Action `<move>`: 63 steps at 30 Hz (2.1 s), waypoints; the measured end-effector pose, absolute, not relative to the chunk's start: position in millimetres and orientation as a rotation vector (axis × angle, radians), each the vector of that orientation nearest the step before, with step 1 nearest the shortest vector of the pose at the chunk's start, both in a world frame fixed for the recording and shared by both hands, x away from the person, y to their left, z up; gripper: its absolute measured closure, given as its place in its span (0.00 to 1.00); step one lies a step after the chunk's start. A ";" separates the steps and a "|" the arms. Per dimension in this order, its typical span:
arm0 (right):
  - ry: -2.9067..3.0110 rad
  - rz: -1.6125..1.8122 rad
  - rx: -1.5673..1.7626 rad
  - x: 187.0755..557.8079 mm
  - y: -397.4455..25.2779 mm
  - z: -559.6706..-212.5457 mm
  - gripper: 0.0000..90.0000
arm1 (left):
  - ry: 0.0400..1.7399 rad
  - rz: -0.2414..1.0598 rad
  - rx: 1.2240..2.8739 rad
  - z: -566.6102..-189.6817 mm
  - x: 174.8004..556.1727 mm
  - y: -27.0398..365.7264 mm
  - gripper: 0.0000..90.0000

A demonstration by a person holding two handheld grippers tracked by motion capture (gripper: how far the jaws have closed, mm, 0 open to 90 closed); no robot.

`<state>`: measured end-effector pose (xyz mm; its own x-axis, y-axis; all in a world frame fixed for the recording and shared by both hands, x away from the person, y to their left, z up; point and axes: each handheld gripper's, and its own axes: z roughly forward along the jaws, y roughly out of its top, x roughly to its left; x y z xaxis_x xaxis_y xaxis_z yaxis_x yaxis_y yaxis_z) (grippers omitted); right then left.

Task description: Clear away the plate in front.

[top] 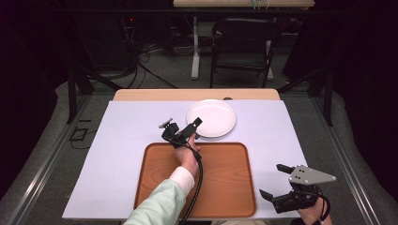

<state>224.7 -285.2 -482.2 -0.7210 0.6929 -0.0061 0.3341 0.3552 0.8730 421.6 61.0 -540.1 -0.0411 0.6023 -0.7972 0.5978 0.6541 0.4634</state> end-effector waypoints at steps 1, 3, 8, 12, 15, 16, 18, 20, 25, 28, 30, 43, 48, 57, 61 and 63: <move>2.251 1.317 0.901 224.8 -285.2 -482.3 0.00 | 1.708 0.003 0.987 -540.6 422.7 61.2 0.01; 2.252 1.315 0.896 225.1 -285.3 -482.3 0.00 | 1.716 -0.001 0.978 -542.4 425.1 60.8 0.01; 2.261 1.314 0.896 225.6 -284.7 -482.7 0.00 | 1.728 -0.030 0.982 -545.1 430.7 57.8 0.00; 2.267 1.313 0.893 225.8 -284.5 -482.8 0.00 | 1.746 -0.052 0.976 -548.2 436.0 56.3 0.04; 2.269 1.315 0.892 225.6 -284.7 -482.8 0.00 | 1.763 -0.060 0.967 -551.1 439.0 56.3 0.18; 2.269 1.316 0.891 225.6 -284.6 -482.8 0.00 | 1.766 -0.061 0.967 -552.0 440.0 56.3 0.20; 2.270 1.315 0.890 225.6 -284.5 -482.9 0.00 | 1.780 -0.059 0.961 -553.4 441.4 56.6 0.29; 2.270 1.315 0.890 225.7 -284.4 -483.0 0.00 | 1.788 -0.058 0.963 -555.1 443.1 57.0 0.31; 2.274 1.311 0.891 225.9 -284.1 -483.2 0.00 | 1.809 -0.030 0.956 -558.1 446.8 57.7 0.44; 2.275 1.310 0.891 225.8 -284.0 -483.3 0.00 | 1.825 -0.024 0.959 -560.4 448.8 57.9 0.48; 2.276 1.309 0.891 226.0 -283.9 -483.4 0.00 | 1.832 -0.020 0.960 -561.6 449.4 57.8 0.50; 2.283 1.302 0.894 226.4 -283.4 -484.1 0.00 | 1.891 -0.026 0.988 -569.8 458.3 57.2 0.64; 2.285 1.300 0.894 226.4 -283.4 -484.4 0.00 | 1.911 -0.016 0.986 -571.2 460.9 57.4 0.70; 2.289 1.296 0.890 226.5 -282.7 -484.5 0.00 | 1.930 -0.019 1.019 -570.0 467.2 56.7 0.76; 2.291 1.295 0.890 226.4 -282.6 -484.5 0.00 | 1.941 -0.024 1.020 -569.7 469.1 57.2 0.79; 2.294 1.293 0.888 226.6 -282.4 -484.6 0.00 | 1.951 -0.031 1.025 -569.7 469.5 58.1 0.81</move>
<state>226.6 -282.4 -484.6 -0.7374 0.6755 -0.0049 0.3455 0.3834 0.8565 469.5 58.1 -569.7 -0.2475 0.6436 -0.7242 0.6664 0.6557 0.3550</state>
